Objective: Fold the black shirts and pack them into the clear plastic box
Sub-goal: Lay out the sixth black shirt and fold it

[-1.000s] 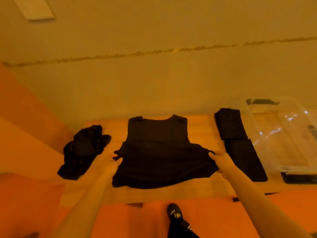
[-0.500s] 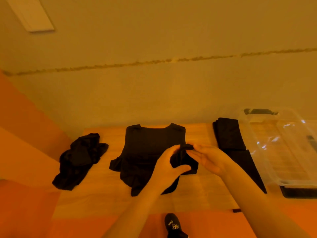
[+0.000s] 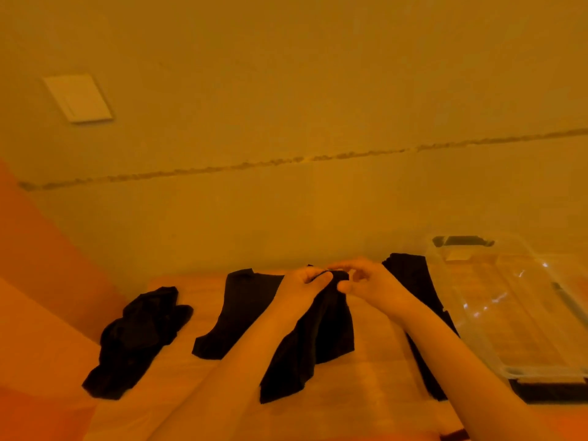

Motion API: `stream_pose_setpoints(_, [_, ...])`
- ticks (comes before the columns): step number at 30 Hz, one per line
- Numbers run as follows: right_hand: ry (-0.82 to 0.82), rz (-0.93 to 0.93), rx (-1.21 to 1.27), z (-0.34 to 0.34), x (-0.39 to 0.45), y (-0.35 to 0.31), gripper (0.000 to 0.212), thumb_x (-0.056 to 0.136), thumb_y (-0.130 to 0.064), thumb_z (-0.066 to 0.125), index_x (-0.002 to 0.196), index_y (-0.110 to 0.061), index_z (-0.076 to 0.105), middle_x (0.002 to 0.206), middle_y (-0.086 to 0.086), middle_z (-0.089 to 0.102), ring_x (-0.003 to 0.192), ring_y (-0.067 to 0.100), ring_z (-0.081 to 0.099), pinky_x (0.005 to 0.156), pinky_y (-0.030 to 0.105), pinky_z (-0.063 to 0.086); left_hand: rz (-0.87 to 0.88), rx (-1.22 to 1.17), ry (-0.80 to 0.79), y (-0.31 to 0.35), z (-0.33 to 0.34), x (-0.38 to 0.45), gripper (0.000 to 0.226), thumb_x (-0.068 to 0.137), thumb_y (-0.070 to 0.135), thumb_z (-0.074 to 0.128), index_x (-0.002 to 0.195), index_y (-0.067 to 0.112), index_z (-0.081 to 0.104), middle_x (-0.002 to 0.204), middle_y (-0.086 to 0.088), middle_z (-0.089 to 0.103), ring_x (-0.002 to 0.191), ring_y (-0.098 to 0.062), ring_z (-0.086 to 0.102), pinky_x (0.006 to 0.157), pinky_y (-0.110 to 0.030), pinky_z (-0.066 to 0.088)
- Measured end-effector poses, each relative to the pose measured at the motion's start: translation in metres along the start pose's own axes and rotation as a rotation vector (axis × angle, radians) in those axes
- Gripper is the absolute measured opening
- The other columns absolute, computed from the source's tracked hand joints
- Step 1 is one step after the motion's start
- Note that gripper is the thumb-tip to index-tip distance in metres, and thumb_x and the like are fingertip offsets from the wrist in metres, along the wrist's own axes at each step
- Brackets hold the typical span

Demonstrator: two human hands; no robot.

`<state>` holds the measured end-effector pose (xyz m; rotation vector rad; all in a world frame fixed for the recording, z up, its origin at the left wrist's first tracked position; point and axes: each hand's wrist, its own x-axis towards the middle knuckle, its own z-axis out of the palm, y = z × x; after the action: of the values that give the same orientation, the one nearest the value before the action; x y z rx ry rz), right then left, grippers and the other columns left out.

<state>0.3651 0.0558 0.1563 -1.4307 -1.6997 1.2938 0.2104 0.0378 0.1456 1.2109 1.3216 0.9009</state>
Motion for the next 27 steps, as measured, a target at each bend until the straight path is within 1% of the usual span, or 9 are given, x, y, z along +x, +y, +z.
stream_pose_setpoints(3, [0.02,-0.08,0.045,-0.002,0.008,-0.015,0.02,0.077,-0.008,0.071,0.078,-0.027,0.065,0.079,-0.011,0.065,0.074,-0.004,0.058,0.069,0.013,0.042,0.002,0.073,-0.048,0.016,-0.008,0.003,0.02,0.092,0.025,0.055,0.08,0.013,0.067,0.075,-0.008,0.057,0.069,-0.011,0.053,0.065,-0.023,0.038])
stream_pose_setpoints(5, [0.097,-0.101,0.04,-0.007,0.015,-0.024,0.019,0.079,-0.007,0.069,0.067,-0.02,0.062,0.06,-0.009,0.061,0.055,-0.004,0.055,0.06,0.012,0.043,0.004,0.033,-0.034,0.023,-0.018,0.003,0.016,0.091,0.021,0.057,0.086,0.009,0.067,0.082,-0.01,0.062,0.075,-0.016,0.058,0.069,-0.027,0.043])
stream_pose_setpoints(7, [0.075,-0.124,0.069,-0.012,0.021,-0.032,0.019,0.084,-0.006,0.064,0.068,-0.016,0.059,0.059,-0.005,0.059,0.054,0.001,0.055,0.062,0.019,0.044,-0.004,-0.041,-0.08,0.025,-0.03,0.001,0.009,0.089,0.016,0.06,0.089,0.011,0.067,0.088,-0.007,0.068,0.082,-0.019,0.064,0.076,-0.029,0.048])
stream_pose_setpoints(11, [-0.018,-0.219,0.199,-0.026,0.027,-0.05,0.018,0.09,0.0,0.052,0.082,-0.015,0.059,0.064,-0.004,0.061,0.06,0.003,0.057,0.062,0.02,0.044,0.028,-0.118,-0.137,0.027,-0.05,-0.004,0.013,0.09,0.01,0.056,0.09,0.018,0.066,0.078,0.004,0.071,0.074,-0.01,0.066,0.063,-0.02,0.049])
stream_pose_setpoints(14, [-0.192,-0.341,-0.004,-0.041,0.029,-0.071,0.038,0.091,0.005,0.048,0.111,-0.024,0.062,0.093,-0.018,0.069,0.085,-0.012,0.059,0.076,0.008,0.044,0.147,-0.211,-0.025,0.037,-0.065,-0.002,0.018,0.093,0.006,0.05,0.092,0.022,0.059,0.074,-0.003,0.067,0.061,-0.012,0.061,0.053,-0.021,0.046])
stream_pose_setpoints(17, [-0.38,-0.421,-0.353,-0.051,0.04,-0.098,0.042,0.091,0.006,0.048,0.123,-0.021,0.05,0.113,-0.021,0.057,0.098,-0.017,0.055,0.085,0.005,0.04,0.293,-0.037,0.022,0.059,-0.08,-0.003,0.024,0.094,0.004,0.047,0.085,0.021,0.061,0.067,0.006,0.062,0.056,-0.002,0.054,0.053,-0.014,0.04])
stream_pose_setpoints(21, [-0.468,-0.469,-0.601,-0.058,0.054,-0.131,0.04,0.093,-0.003,0.049,0.112,-0.036,0.058,0.116,-0.002,0.065,0.104,0.02,0.061,0.09,0.031,0.046,0.35,0.372,-0.113,0.1,-0.098,-0.006,0.012,0.083,0.007,0.065,0.086,0.018,0.066,0.079,0.012,0.064,0.068,0.01,0.056,0.067,-0.006,0.042])
stream_pose_setpoints(24, [-0.479,-0.447,-0.677,-0.058,0.059,-0.149,0.032,0.093,-0.005,0.05,0.11,-0.03,0.062,0.108,-0.005,0.064,0.096,0.007,0.059,0.086,0.021,0.043,0.374,0.703,-0.168,0.113,-0.106,-0.002,0.023,0.071,0.024,0.079,0.088,0.027,0.064,0.085,0.015,0.06,0.073,0.012,0.053,0.069,-0.006,0.039])
stream_pose_setpoints(27, [-0.456,-0.43,-0.729,-0.057,0.065,-0.161,0.018,0.092,-0.008,0.053,0.096,-0.02,0.064,0.082,-0.008,0.058,0.07,-0.008,0.051,0.068,0.01,0.038,0.431,0.71,-0.107,0.114,-0.1,0.001,0.022,0.069,0.027,0.08,0.081,0.027,0.062,0.079,0.017,0.058,0.071,0.011,0.052,0.067,-0.007,0.039])
